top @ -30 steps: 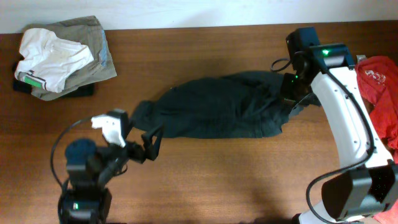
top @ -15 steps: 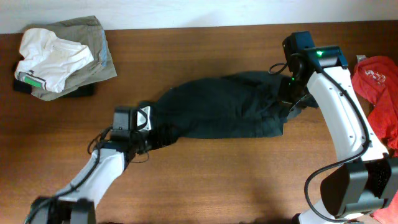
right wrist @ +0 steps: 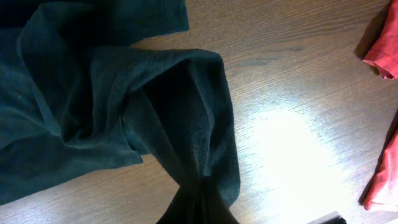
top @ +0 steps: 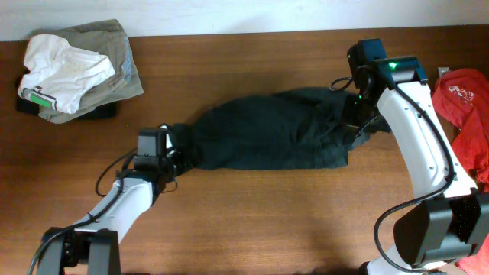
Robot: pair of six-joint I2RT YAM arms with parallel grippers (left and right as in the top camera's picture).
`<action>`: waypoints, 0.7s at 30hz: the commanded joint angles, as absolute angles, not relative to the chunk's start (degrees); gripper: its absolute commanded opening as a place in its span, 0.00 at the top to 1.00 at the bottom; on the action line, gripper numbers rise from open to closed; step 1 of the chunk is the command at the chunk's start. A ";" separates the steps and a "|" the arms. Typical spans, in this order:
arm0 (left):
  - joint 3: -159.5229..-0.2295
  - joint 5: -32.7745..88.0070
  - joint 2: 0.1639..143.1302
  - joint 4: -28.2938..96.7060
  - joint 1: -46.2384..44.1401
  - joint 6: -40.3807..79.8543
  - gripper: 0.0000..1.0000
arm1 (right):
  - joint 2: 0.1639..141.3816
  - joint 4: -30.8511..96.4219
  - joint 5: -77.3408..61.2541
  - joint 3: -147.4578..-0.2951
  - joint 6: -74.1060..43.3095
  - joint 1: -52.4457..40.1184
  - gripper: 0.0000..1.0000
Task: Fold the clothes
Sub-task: 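Grasp the left end of the green shirt with the left gripper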
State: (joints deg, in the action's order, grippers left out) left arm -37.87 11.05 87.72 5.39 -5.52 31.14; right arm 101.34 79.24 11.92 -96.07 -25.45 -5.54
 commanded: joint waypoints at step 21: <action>-51.33 2.50 102.04 15.42 -0.16 23.62 0.01 | 101.45 79.26 12.01 -95.77 -25.54 -5.08 0.96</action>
State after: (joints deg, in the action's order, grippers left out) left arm -47.64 10.70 98.06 9.02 1.58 26.83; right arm 101.34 79.24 11.92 -96.07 -25.41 -5.54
